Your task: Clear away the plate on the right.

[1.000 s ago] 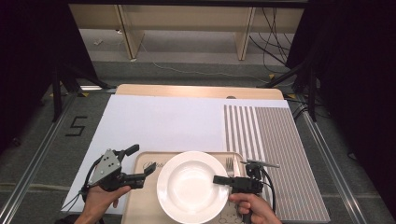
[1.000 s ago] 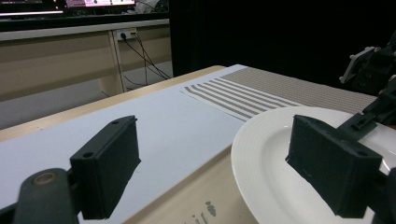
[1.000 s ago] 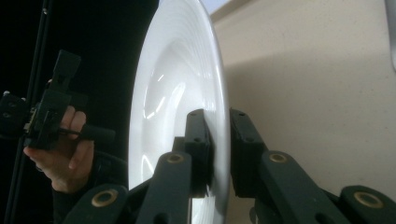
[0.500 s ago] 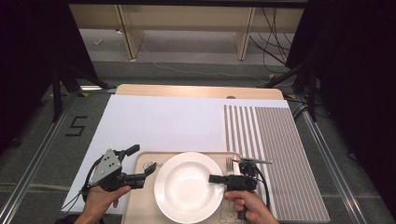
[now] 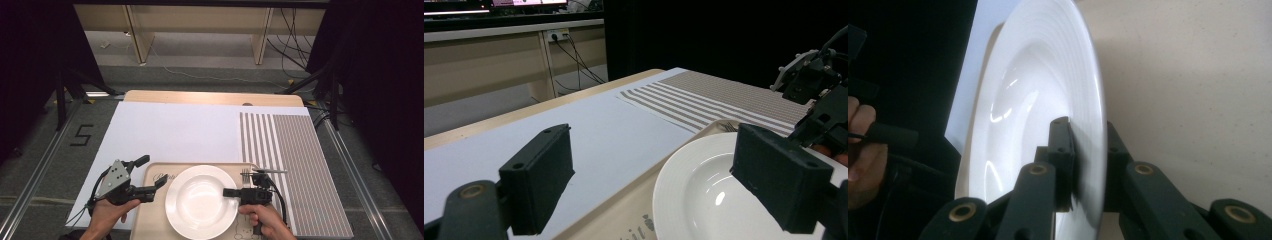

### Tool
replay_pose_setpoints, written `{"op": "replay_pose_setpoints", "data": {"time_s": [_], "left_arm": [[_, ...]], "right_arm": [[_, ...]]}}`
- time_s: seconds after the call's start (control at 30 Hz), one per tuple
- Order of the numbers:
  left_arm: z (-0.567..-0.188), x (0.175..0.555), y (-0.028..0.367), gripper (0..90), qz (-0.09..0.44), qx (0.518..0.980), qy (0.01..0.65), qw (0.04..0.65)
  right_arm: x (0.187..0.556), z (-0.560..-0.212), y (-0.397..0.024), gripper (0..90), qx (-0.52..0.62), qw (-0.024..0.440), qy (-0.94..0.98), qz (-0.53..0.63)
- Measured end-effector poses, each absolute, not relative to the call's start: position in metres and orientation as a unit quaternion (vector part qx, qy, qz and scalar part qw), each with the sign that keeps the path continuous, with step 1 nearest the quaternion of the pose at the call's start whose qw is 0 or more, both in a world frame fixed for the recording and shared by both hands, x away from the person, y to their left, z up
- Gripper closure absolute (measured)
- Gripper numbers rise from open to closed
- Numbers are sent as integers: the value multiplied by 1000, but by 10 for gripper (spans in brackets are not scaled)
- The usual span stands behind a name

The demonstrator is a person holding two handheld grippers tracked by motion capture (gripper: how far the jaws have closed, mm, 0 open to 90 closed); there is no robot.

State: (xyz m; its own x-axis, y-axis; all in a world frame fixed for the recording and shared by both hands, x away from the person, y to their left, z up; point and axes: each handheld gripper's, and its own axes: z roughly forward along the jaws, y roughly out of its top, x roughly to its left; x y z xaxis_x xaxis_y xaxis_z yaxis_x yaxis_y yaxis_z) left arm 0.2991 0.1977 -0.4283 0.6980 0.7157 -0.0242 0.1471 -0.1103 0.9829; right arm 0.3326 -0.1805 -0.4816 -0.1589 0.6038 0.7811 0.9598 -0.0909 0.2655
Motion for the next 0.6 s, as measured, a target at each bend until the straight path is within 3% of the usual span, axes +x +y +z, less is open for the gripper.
{"op": "replay_pose_setpoints", "data": {"time_s": [0.2,0.6], "left_arm": [[-429,300,197,158,239,705,302,596],[-429,300,196,158,236,706,302,596]], "right_arm": [[333,-479,-179,791,-596,209,-660,-407],[332,-471,-173,575,-531,93,-760,-364]]}}
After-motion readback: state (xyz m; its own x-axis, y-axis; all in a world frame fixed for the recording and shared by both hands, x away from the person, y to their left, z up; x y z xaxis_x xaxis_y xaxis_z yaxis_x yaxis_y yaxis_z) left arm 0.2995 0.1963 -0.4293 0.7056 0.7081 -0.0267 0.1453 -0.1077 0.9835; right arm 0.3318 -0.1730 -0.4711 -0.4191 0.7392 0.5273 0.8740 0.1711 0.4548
